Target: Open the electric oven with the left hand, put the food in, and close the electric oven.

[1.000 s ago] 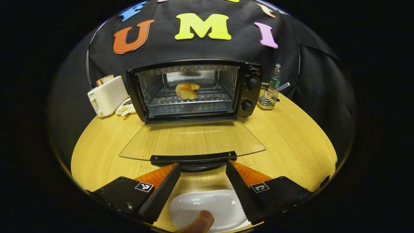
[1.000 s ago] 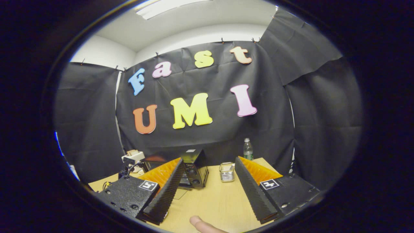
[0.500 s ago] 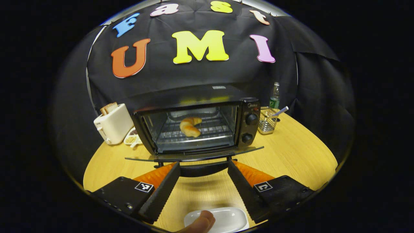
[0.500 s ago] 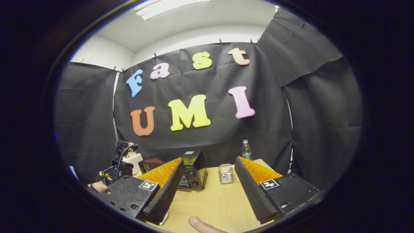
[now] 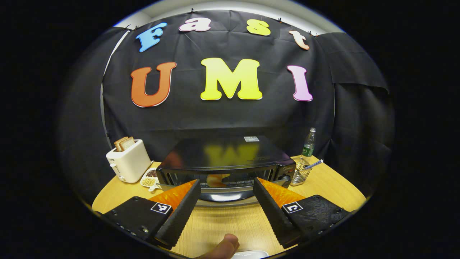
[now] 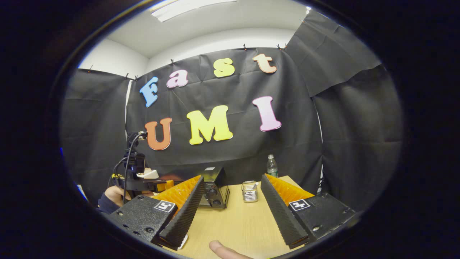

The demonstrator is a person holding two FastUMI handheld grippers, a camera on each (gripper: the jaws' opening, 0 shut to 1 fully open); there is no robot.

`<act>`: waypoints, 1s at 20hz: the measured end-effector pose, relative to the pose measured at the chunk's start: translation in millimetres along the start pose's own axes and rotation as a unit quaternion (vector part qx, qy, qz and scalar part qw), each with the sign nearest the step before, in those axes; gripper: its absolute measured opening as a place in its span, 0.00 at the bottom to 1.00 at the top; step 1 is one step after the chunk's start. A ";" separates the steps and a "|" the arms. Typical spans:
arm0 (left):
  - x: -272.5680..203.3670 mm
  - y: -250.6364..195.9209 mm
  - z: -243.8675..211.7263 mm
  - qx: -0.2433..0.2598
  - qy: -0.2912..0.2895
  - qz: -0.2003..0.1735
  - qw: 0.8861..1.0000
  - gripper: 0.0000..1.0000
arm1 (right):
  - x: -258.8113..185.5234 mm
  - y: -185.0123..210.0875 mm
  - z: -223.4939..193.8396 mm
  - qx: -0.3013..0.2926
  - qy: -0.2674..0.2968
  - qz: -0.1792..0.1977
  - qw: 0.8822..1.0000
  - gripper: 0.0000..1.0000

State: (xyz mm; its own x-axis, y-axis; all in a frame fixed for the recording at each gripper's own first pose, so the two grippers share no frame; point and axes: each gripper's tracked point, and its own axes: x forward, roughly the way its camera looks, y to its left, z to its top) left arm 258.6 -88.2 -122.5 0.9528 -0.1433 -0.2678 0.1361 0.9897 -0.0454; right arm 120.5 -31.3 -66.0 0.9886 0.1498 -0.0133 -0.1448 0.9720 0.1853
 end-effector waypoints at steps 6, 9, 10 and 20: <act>-64.8 0.4 13.0 0.020 -0.023 0.008 0.999 0.96 | -24.6 7.9 4.9 -0.017 -0.008 -0.009 1.000 0.96; -108.7 0.8 16.0 0.024 -0.041 0.016 0.999 0.96 | -34.2 11.8 7.1 -0.026 -0.010 -0.016 0.999 0.96; -124.4 0.6 17.2 0.023 -0.048 0.018 0.998 0.96 | -36.9 14.3 7.1 -0.026 -0.010 -0.016 0.999 0.96; -264.7 1.3 29.0 0.023 -0.124 0.044 0.991 0.96 | -86.5 24.1 2.8 -0.019 -0.001 -0.018 1.000 0.96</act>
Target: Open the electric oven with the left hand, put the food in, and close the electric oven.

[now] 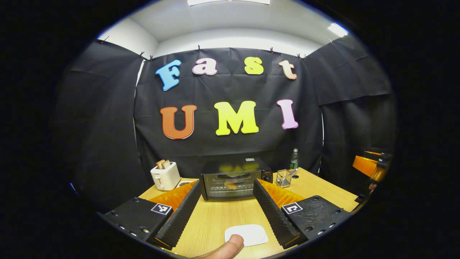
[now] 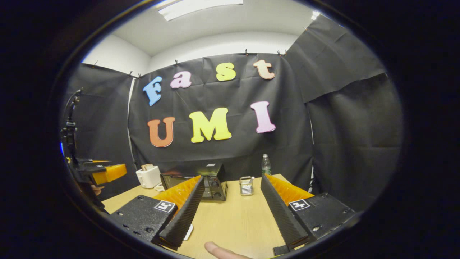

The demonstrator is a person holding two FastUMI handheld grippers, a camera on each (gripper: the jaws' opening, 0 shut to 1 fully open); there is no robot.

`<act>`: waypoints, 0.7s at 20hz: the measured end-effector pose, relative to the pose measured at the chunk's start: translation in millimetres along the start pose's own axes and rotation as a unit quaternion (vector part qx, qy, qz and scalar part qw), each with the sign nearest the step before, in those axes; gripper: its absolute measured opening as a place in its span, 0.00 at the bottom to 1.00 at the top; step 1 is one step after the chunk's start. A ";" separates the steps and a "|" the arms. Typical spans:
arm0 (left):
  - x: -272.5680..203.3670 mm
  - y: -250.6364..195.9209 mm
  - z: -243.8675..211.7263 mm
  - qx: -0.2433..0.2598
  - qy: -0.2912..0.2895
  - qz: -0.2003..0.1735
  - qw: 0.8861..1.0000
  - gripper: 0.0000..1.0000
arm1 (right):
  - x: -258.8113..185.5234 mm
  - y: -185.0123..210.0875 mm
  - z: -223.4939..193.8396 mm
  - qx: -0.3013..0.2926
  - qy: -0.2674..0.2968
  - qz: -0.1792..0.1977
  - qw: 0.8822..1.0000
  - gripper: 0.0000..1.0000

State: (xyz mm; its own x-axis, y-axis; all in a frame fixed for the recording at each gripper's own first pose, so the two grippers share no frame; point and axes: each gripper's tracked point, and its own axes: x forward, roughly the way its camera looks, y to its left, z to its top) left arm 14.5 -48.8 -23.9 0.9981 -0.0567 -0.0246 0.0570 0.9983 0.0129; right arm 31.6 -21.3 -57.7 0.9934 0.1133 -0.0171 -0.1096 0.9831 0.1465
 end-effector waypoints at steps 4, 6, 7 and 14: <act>-41.5 0.2 2.9 0.001 -0.020 0.006 1.000 0.96 | -19.9 0.4 1.5 -0.005 -0.008 0.003 1.000 0.97; -57.8 -1.0 2.0 -0.001 -0.029 0.006 1.000 0.96 | -30.3 0.5 -0.7 -0.009 -0.005 0.004 1.000 0.98; -66.3 -0.8 2.0 -0.002 -0.035 0.007 0.999 0.96 | -34.5 0.9 -0.5 -0.011 -0.006 0.003 1.000 0.98; -96.4 2.6 -2.2 -0.007 -0.050 0.002 0.999 0.95 | -63.9 6.4 5.7 -0.030 -0.013 -0.007 0.999 0.98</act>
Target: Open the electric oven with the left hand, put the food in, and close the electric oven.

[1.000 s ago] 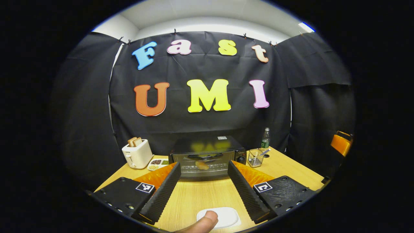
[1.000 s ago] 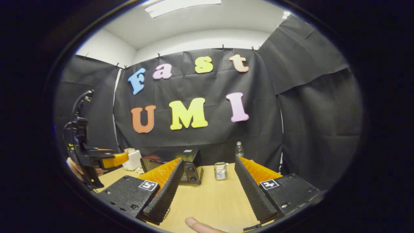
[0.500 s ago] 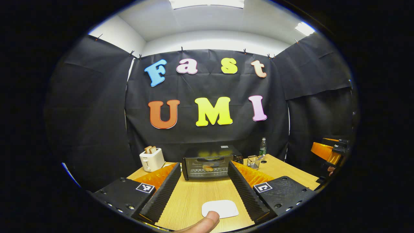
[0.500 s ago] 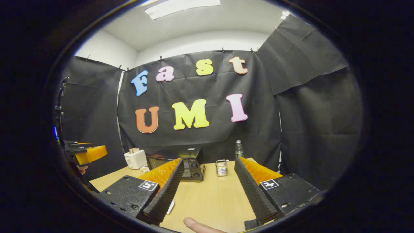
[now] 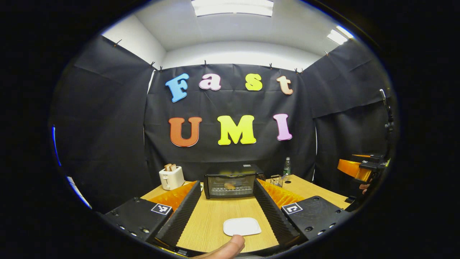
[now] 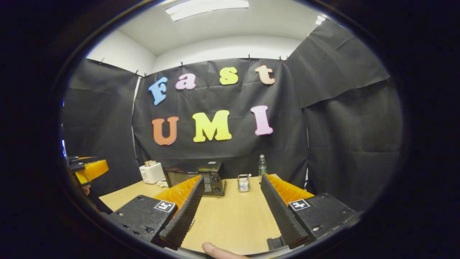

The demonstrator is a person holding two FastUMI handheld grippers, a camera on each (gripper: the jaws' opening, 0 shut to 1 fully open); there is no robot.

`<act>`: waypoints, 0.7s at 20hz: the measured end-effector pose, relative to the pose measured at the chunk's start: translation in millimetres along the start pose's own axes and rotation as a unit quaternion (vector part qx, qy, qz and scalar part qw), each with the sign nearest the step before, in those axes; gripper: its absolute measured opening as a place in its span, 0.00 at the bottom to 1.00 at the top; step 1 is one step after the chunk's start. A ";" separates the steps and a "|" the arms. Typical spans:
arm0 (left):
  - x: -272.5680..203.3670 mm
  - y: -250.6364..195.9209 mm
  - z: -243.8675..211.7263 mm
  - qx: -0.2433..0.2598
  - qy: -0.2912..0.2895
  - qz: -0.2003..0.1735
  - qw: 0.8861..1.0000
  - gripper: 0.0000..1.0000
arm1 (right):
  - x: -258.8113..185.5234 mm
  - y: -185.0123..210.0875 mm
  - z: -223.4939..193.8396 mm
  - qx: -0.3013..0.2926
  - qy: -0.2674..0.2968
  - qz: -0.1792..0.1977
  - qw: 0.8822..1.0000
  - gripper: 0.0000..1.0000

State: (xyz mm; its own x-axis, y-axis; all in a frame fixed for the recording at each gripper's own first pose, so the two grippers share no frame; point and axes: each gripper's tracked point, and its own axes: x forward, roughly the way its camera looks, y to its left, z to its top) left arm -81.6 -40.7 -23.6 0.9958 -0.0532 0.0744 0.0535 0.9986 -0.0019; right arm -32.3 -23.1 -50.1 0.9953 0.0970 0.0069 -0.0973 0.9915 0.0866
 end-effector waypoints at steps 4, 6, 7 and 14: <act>0.3 5.0 -2.5 0.002 0.000 0.007 1.000 0.95 | -4.4 2.7 12.9 -0.035 -0.016 -0.018 0.999 0.98; 3.5 2.6 -4.8 0.000 -0.001 0.003 1.000 0.95 | -4.4 11.0 11.9 -0.042 -0.011 -0.013 0.999 1.00; 4.0 3.0 -9.4 0.002 0.004 0.003 1.000 0.95 | -4.0 14.6 10.8 -0.039 -0.009 -0.009 0.999 1.00; 7.1 -0.5 -17.9 0.011 0.014 0.006 1.000 0.96 | -2.4 11.1 5.4 -0.031 -0.004 -0.001 1.000 1.00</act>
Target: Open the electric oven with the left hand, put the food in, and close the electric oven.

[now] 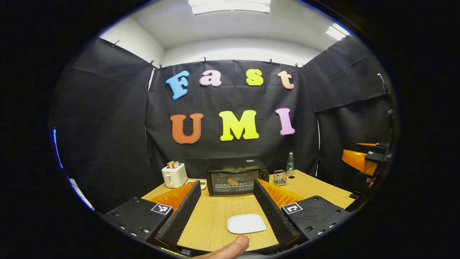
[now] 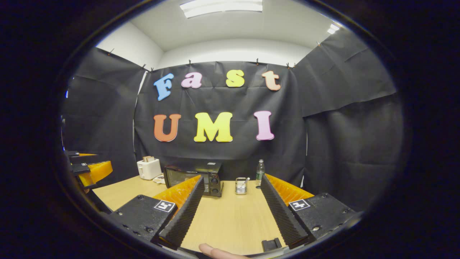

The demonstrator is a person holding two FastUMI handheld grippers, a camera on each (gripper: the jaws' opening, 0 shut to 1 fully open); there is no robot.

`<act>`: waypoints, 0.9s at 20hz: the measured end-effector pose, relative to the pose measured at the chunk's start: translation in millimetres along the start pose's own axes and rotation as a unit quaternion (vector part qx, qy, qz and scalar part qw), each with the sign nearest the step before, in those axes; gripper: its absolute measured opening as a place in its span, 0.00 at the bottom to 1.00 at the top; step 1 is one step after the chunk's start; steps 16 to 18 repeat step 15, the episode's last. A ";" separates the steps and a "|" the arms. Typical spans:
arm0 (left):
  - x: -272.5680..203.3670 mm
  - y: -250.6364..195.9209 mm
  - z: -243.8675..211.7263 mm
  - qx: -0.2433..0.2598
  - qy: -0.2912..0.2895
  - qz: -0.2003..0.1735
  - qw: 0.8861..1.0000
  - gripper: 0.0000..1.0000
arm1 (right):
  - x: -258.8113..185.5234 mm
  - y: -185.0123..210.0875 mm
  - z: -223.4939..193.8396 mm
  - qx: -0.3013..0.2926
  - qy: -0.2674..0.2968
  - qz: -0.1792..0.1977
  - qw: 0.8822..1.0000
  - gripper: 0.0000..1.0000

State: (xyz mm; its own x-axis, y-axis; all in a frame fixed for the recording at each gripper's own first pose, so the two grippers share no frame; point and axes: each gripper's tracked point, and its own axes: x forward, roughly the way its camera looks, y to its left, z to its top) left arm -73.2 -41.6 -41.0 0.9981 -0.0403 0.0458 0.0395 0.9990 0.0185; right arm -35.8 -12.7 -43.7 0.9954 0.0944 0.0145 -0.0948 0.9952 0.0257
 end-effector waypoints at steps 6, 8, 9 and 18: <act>-2.5 -6.8 -1.0 0.003 -0.001 -0.007 1.000 0.96 | -2.7 -6.4 -4.6 0.005 0.000 -0.003 1.000 1.00; -1.6 -7.6 -0.9 0.003 -0.003 -0.008 1.000 0.96 | -3.5 -10.2 -3.6 0.012 0.000 -0.010 1.000 1.00; -3.6 -10.7 1.8 0.003 -0.006 -0.012 1.000 0.96 | -4.4 -8.0 -5.5 0.011 0.001 -0.008 1.000 1.00; -2.6 -7.8 2.0 0.006 -0.002 -0.005 1.000 0.95 | -5.7 -2.2 -6.5 0.011 0.003 0.001 1.000 1.00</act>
